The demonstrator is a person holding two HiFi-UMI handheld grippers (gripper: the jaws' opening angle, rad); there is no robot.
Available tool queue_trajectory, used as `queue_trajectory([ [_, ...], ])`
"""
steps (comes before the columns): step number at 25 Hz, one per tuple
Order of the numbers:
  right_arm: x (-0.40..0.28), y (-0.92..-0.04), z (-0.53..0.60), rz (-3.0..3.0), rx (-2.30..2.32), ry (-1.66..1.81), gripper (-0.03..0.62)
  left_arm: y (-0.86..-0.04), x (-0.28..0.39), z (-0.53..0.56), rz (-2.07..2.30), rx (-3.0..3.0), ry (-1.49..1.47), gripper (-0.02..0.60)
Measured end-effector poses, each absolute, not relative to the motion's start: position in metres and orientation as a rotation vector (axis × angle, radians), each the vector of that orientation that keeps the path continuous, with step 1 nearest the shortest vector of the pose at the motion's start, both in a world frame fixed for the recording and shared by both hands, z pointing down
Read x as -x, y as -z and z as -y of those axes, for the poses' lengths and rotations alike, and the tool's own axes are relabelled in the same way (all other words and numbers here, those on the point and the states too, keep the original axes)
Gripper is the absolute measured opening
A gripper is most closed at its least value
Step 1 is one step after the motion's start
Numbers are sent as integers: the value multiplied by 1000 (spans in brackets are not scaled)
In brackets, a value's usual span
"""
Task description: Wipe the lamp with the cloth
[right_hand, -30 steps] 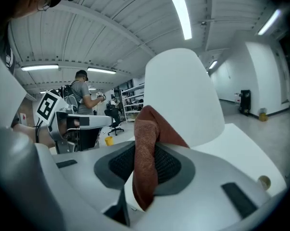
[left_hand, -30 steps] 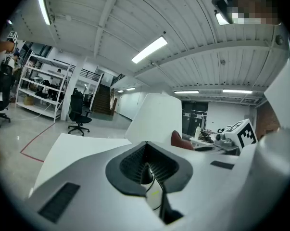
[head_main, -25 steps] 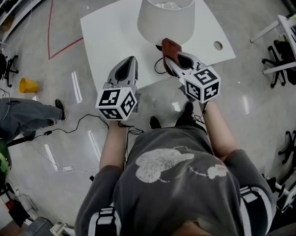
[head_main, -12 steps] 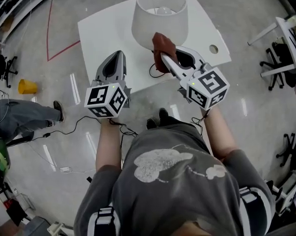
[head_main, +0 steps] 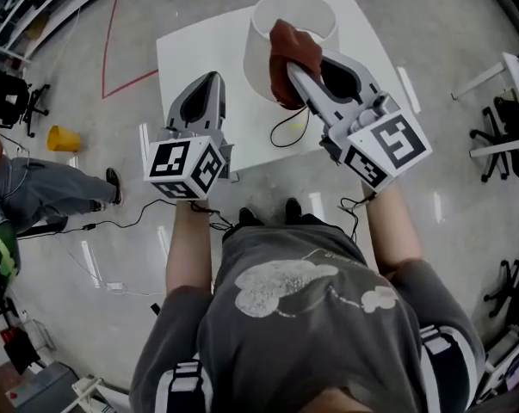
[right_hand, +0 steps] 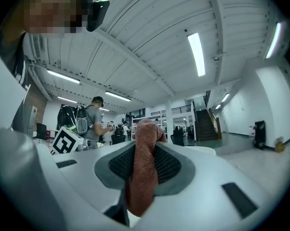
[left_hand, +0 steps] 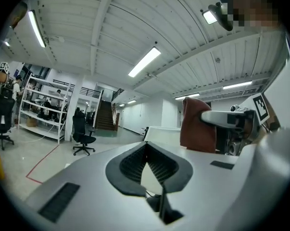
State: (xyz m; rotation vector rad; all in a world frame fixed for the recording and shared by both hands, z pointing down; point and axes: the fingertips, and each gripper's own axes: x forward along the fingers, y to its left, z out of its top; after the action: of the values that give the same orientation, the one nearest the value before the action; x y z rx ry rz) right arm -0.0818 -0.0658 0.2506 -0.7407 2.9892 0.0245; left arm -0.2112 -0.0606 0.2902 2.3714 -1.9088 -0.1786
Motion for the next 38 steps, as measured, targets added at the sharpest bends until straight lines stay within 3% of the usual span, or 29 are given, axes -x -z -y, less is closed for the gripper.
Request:
queue_trajectory([
  [14,163,-309,80,-3029,988,116,91,-322,251,89,1645,-2486,116,8],
  [30,199,-422,83,-3047,1370,432,91,-398,304,75,1435,-2451,22,8],
  [38,228,-422,79,-2974,1484,455,91,-419,353,65,1395,-2422,3,8],
])
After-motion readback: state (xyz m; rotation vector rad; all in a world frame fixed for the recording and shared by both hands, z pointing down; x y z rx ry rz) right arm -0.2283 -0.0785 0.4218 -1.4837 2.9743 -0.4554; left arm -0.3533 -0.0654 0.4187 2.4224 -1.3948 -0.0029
